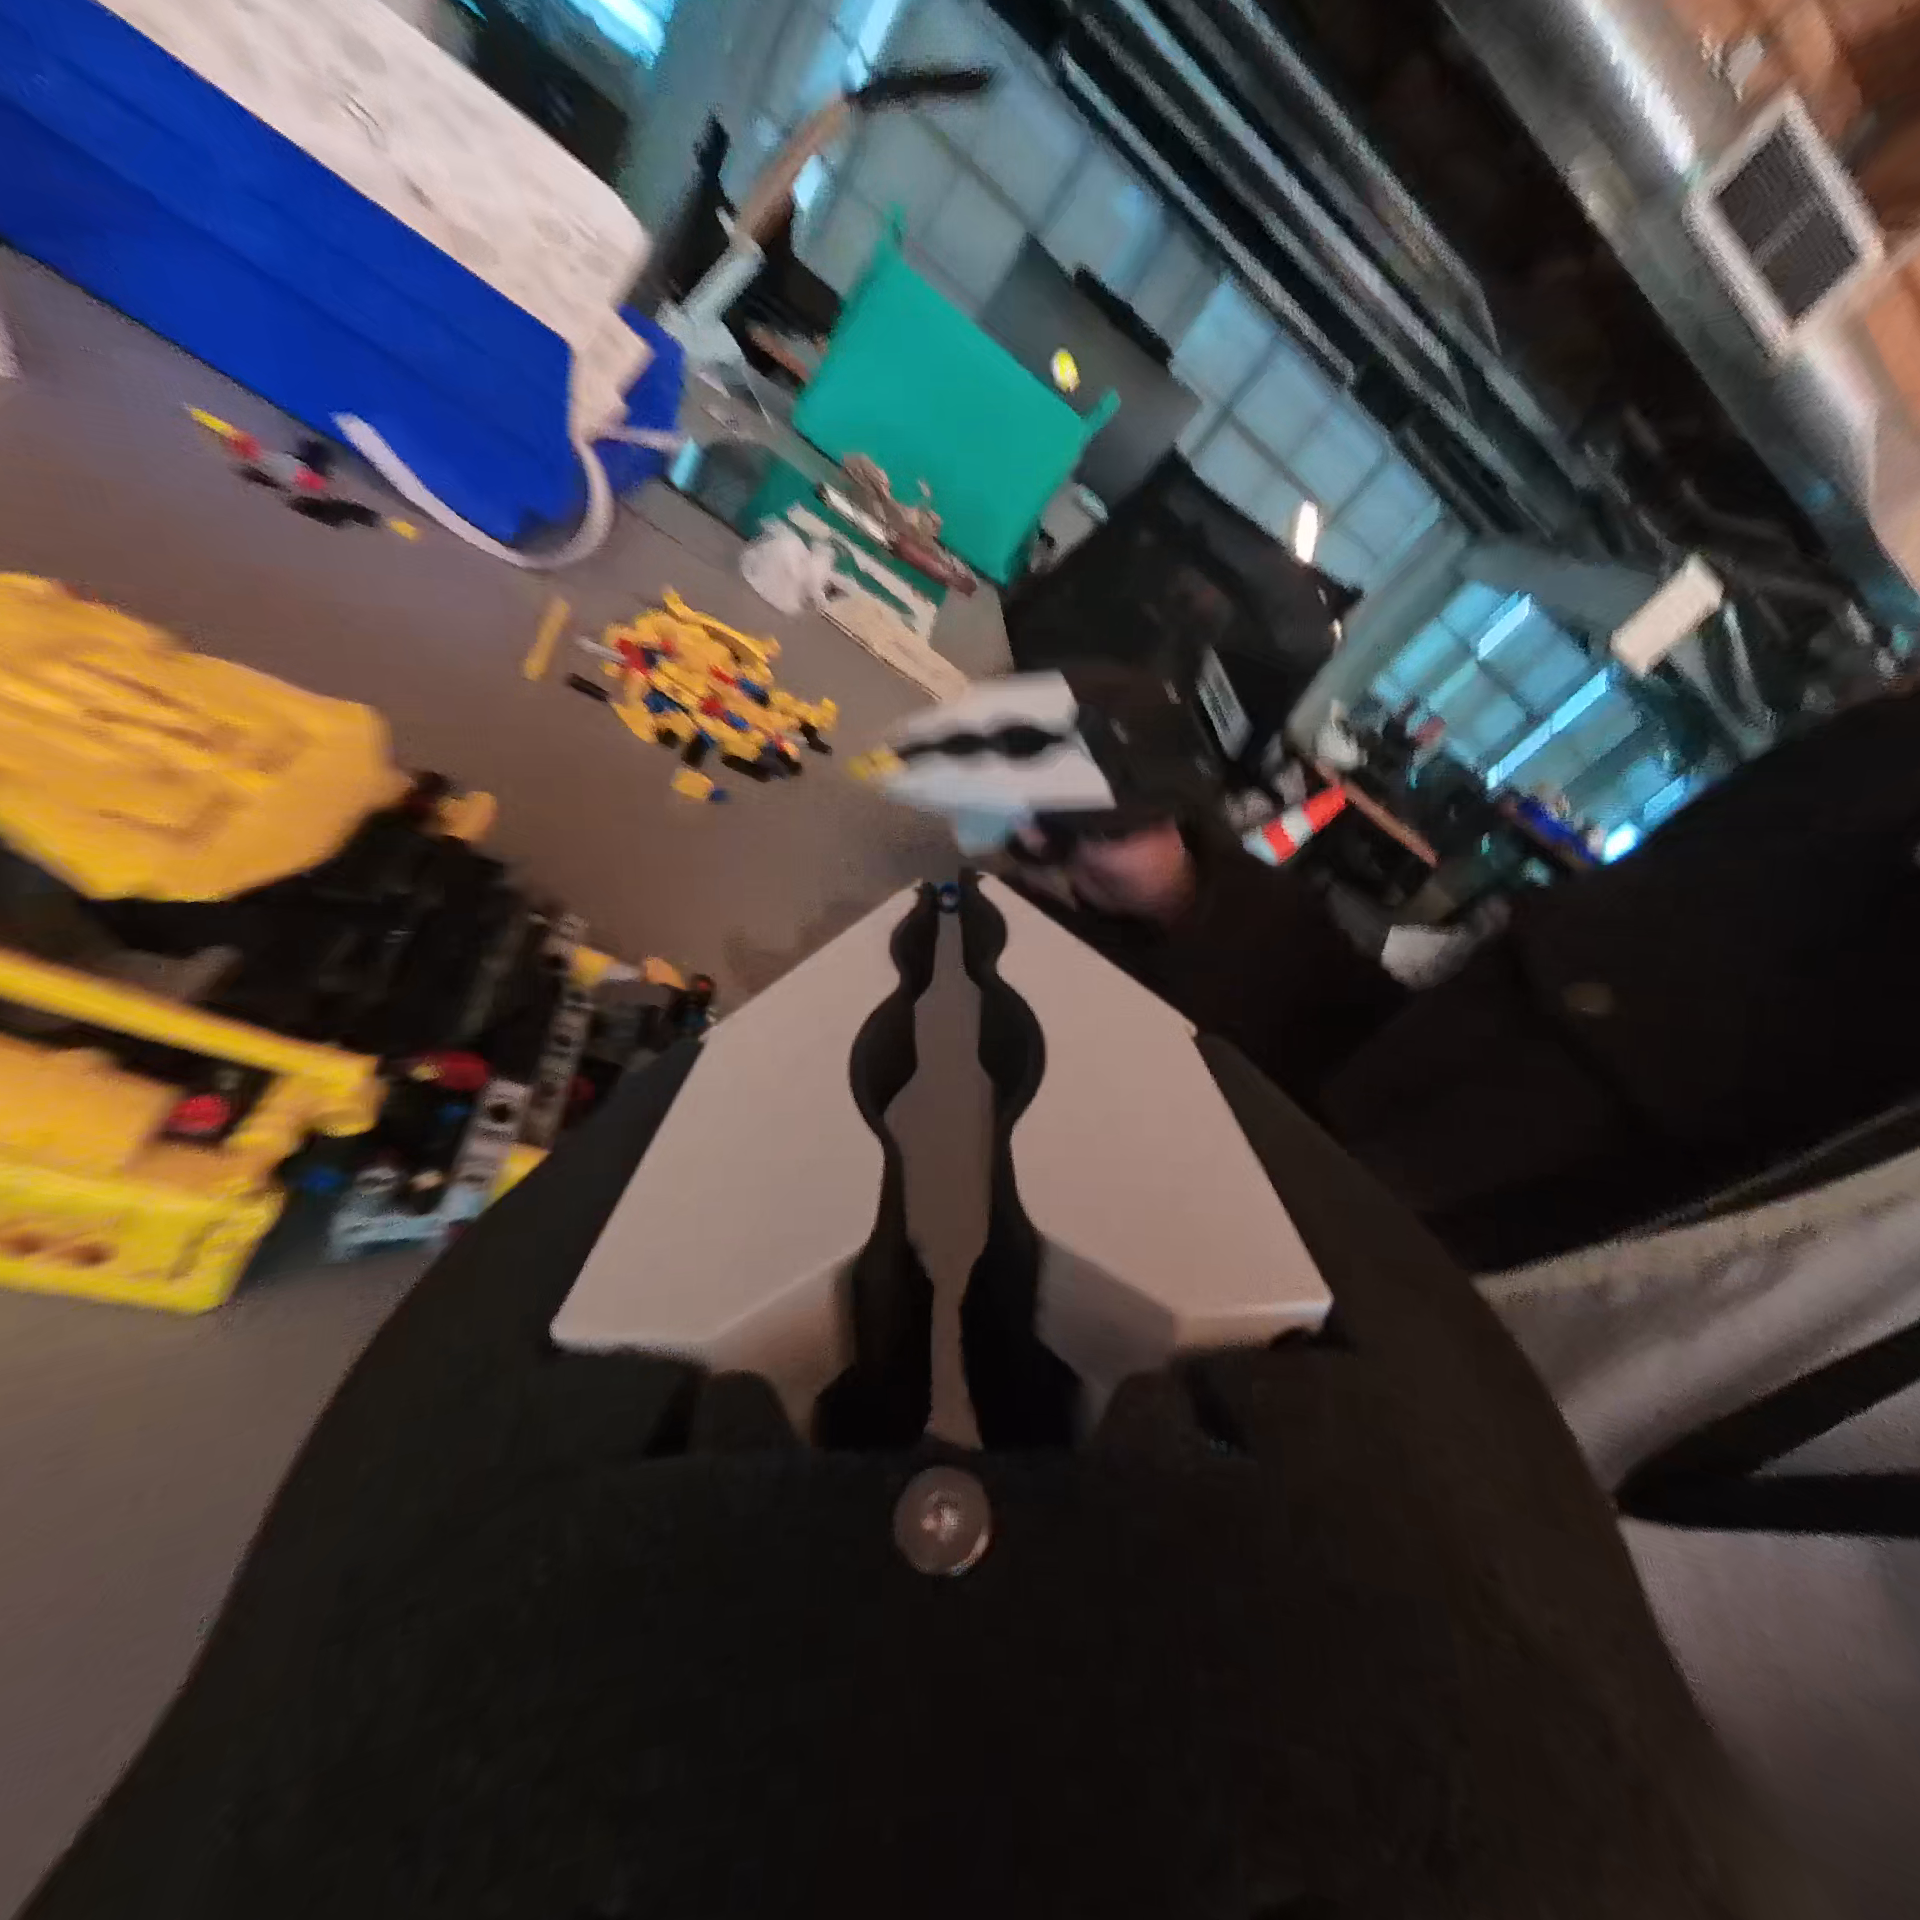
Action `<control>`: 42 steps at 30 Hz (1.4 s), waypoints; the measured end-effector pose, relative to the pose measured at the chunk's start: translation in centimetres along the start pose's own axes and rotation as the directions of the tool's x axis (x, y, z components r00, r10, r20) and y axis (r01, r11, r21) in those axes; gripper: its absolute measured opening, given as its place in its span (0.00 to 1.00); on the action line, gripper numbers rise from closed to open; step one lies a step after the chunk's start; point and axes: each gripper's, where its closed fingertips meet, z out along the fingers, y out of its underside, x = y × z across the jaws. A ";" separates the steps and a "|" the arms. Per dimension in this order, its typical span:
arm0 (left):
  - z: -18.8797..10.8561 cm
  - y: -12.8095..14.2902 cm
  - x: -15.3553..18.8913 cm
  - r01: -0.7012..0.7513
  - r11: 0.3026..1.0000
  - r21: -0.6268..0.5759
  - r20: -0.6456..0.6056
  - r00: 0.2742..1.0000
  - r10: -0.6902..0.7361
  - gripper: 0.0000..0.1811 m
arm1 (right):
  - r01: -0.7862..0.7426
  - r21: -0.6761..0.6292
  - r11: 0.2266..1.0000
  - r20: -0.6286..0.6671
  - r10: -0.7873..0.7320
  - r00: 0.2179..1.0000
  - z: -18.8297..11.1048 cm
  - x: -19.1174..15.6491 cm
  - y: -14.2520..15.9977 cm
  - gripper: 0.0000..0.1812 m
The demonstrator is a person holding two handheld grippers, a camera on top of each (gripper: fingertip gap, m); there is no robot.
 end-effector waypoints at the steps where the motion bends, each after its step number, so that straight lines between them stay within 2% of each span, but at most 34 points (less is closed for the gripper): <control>1: 1.0 1.2 0.3 -0.032 0.998 -0.054 0.008 0.999 0.033 0.02 | -0.042 -0.071 0.997 -0.091 0.036 0.995 0.5 2.9 1.7 0.03; 3: 2.4 3.4 0.3 -0.089 0.984 -0.155 0.038 0.995 0.095 0.02 | -0.088 -0.158 0.983 -0.149 0.064 0.987 1.5 6.1 4.1 0.03; 5: 3.0 4.4 0.0 -0.127 0.971 -0.201 0.066 0.988 0.143 0.02 | -0.090 -0.200 0.976 -0.229 0.043 0.972 2.2 8.6 5.7 0.04; 7: 3.1 4.8 -0.3 -0.141 0.965 -0.221 0.086 0.983 0.163 0.02 | -0.102 -0.225 0.969 -0.232 0.048 0.972 2.3 8.9 6.3 0.13; 12: 3.3 3.9 -2.6 -0.180 0.954 -0.239 0.216 0.948 0.233 0.02 | -0.235 -0.102 0.967 -0.211 0.210 0.955 -1.2 7.4 4.8 0.13; 14: 4.7 3.6 -3.6 -0.184 0.933 -0.308 0.251 0.931 0.266 0.02 | -0.286 -0.080 0.955 -0.194 0.267 0.944 -2.6 6.7 5.0 0.14; 18: 10.2 2.4 -5.3 -0.226 0.857 -0.462 0.251 0.894 0.371 0.02 | -0.350 -0.024 0.937 -0.265 0.331 0.906 -5.5 7.2 6.1 0.09; 22: 17.9 2.2 -7.7 -0.193 0.783 -0.591 0.215 0.898 0.383 0.02 | -0.436 0.013 0.900 -0.221 0.428 0.876 -6.9 6.2 7.2 0.09; 24: 20.9 2.2 -9.1 -0.181 0.777 -0.603 0.214 0.901 0.376 0.03 | -0.465 0.033 0.885 -0.197 0.462 0.865 -7.2 5.8 7.5 0.08; 25: 22.1 2.4 -9.5 -0.169 0.777 -0.606 0.207 0.910 0.359 0.04 | -0.476 0.043 0.878 -0.183 0.475 0.861 -7.4 5.6 7.6 0.08; 27: 23.2 2.6 -10.1 -0.141 0.784 -0.604 0.211 0.921 0.328 0.17 | -0.484 0.059 0.873 -0.155 0.487 0.860 -7.7 5.4 7.3 0.08; 28: 23.2 2.4 -10.2 -0.137 0.790 -0.598 0.212 0.923 0.321 0.17 | -0.483 0.064 0.873 -0.150 0.487 0.860 -7.8 5.5 7.2 0.07; 30: 22.2 1.1 -10.2 -0.146 0.817 -0.558 0.225 0.921 0.318 0.17 | -0.476 0.071 0.877 -0.135 0.481 0.866 -7.8 5.5 7.0 0.07; 32: 19.9 -0.8 -9.1 -0.162 0.851 -0.499 0.221 0.926 0.306 0.17 | -0.469 0.071 0.881 -0.119 0.474 0.872 -7.6 5.2 6.9 0.08; 36: 11.8 -3.9 -6.8 -0.259 0.884 -0.389 0.235 0.900 0.367 0.17 | -0.457 0.061 0.887 -0.087 0.461 0.883 -7.2 4.1 6.2 0.10; 39: 5.1 -3.4 -5.7 -0.282 0.887 -0.365 0.278 0.877 0.393 0.17 | -0.472 0.034 0.881 -0.012 0.473 0.881 -6.6 2.4 4.9 0.14; 42: -0.8 -1.2 -5.7 -0.269 0.899 -0.345 0.376 0.838 0.395 0.17 | -0.442 0.019 0.897 0.151 0.434 0.888 -6.0 -1.5 1.5 0.16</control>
